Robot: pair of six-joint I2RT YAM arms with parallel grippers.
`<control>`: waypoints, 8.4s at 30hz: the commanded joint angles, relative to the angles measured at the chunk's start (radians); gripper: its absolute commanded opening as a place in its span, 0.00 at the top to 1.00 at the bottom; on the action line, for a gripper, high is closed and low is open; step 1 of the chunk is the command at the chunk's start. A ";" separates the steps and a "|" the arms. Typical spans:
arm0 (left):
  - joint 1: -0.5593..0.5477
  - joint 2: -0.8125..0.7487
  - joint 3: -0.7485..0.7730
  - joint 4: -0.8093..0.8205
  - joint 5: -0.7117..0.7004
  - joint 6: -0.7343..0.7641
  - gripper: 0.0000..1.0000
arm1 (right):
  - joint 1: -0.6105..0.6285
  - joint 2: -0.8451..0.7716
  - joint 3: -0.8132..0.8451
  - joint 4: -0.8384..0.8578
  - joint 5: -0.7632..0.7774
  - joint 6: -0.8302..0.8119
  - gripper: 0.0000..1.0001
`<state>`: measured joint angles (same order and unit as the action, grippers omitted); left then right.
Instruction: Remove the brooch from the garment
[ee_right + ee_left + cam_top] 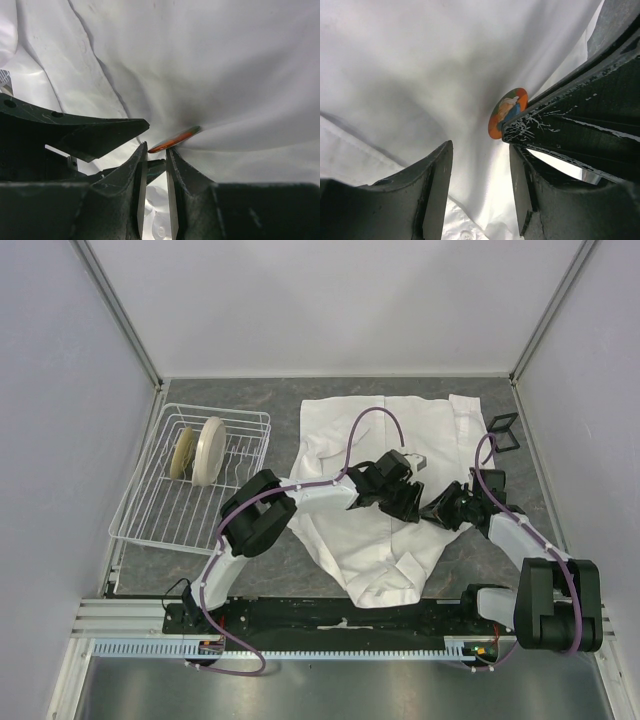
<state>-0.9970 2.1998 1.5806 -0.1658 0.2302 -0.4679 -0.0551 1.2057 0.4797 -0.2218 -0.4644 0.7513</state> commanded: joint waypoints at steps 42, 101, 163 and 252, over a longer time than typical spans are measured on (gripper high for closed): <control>0.020 0.055 0.104 0.035 0.067 -0.034 0.77 | 0.005 -0.110 0.065 -0.084 0.104 -0.109 0.49; 0.008 0.032 0.052 0.094 0.133 -0.006 0.56 | 0.006 -0.141 0.037 -0.200 0.145 -0.188 0.61; -0.012 0.009 0.171 0.003 0.129 0.043 0.89 | 0.008 -0.054 -0.053 -0.036 0.158 -0.132 0.64; -0.026 0.198 0.610 -0.443 0.110 0.235 0.98 | 0.078 -0.158 -0.039 -0.152 0.179 -0.159 0.48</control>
<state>-1.0279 2.4027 2.0823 -0.6170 0.3191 -0.1822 0.0029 1.0893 0.4370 -0.3077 -0.2573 0.6239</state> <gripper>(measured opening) 0.065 0.473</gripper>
